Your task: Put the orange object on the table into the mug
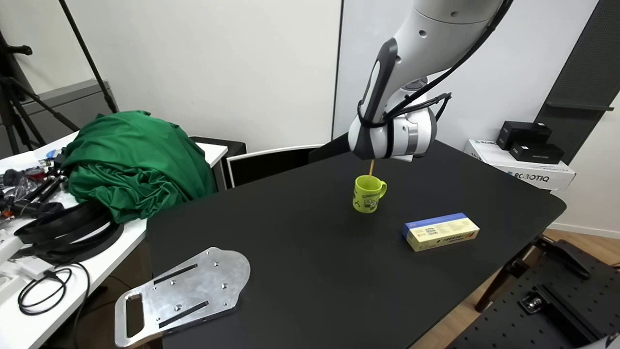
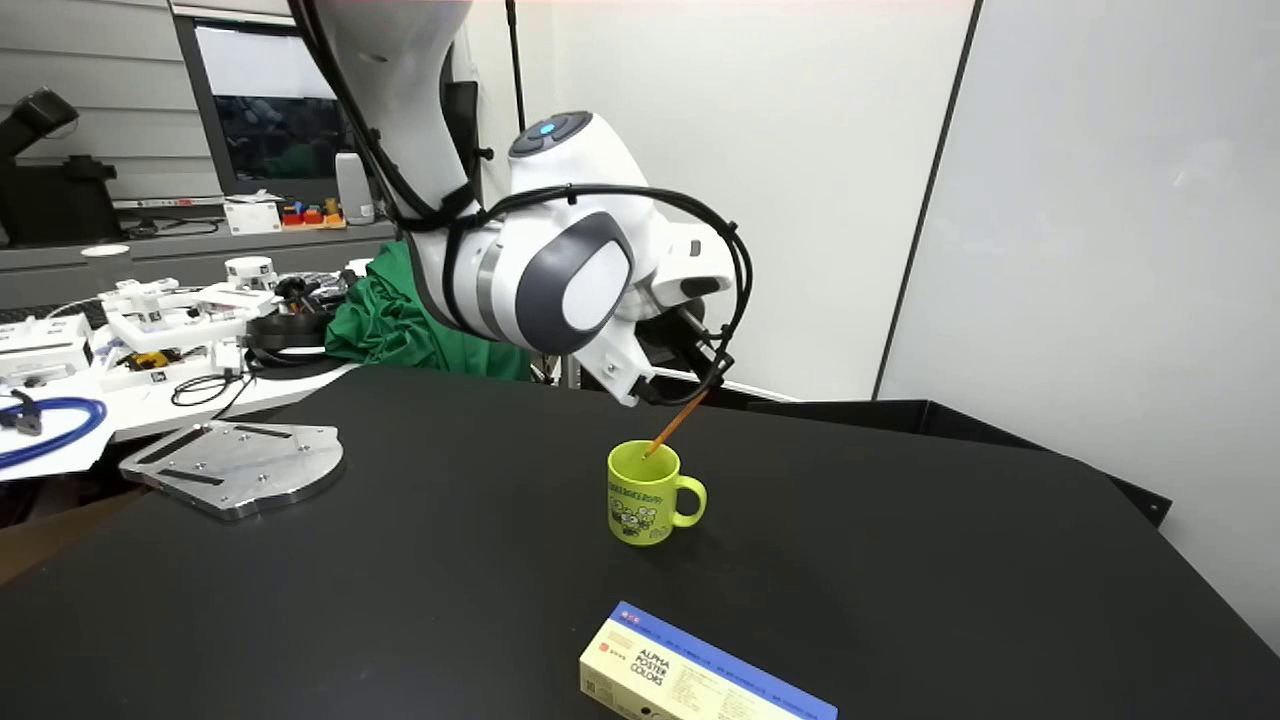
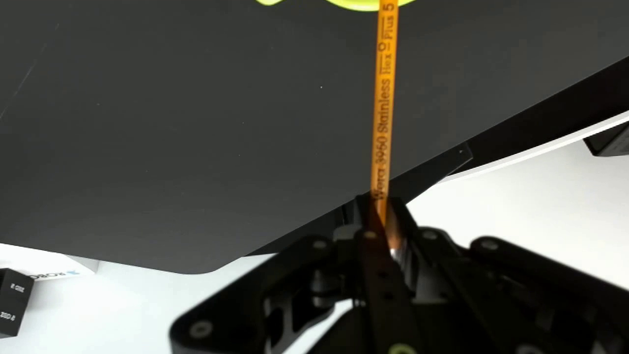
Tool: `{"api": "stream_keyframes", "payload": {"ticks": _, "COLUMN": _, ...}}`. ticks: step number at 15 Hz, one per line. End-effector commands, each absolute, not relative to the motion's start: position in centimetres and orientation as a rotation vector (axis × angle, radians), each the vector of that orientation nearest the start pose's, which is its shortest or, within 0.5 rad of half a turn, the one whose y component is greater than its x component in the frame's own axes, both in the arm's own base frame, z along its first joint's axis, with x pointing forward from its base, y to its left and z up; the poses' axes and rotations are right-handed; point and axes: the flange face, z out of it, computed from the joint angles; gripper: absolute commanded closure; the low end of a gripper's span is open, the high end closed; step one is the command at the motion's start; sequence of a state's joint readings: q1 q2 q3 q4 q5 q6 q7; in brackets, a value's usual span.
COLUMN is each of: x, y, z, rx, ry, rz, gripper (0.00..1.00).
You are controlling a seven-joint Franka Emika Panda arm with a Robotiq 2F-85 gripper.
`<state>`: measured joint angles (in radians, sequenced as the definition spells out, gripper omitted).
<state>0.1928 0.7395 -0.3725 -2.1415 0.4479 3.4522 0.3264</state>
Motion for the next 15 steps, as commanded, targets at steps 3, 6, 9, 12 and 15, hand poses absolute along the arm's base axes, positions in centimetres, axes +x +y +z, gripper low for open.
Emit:
{"api": "stream_keyframes", "payload": {"ticks": 3, "x": 57.2, "y": -15.1, "z": 14.3, "rx": -2.861, "ry": 1.237, "rz": -1.074, "gripper": 0.98}}
{"api": "stream_keyframes", "payload": {"ticks": 6, "x": 57.0, "y": -14.7, "z": 13.9, "rx": -2.869, "ry": 1.236, "rz": -1.062, "gripper": 0.98}}
{"api": "stream_keyframes", "payload": {"ticks": 9, "x": 56.7, "y": -14.3, "z": 13.2, "rx": -2.871, "ry": 1.239, "rz": -1.045, "gripper": 0.98}}
{"api": "stream_keyframes", "payload": {"ticks": 12, "x": 56.3, "y": -13.8, "z": 12.2, "rx": -2.877, "ry": 1.243, "rz": -1.016, "gripper": 0.98}}
{"api": "stream_keyframes", "payload": {"ticks": 15, "x": 56.1, "y": -13.1, "z": 11.2, "rx": -2.884, "ry": 1.243, "rz": -0.990, "gripper": 0.98}}
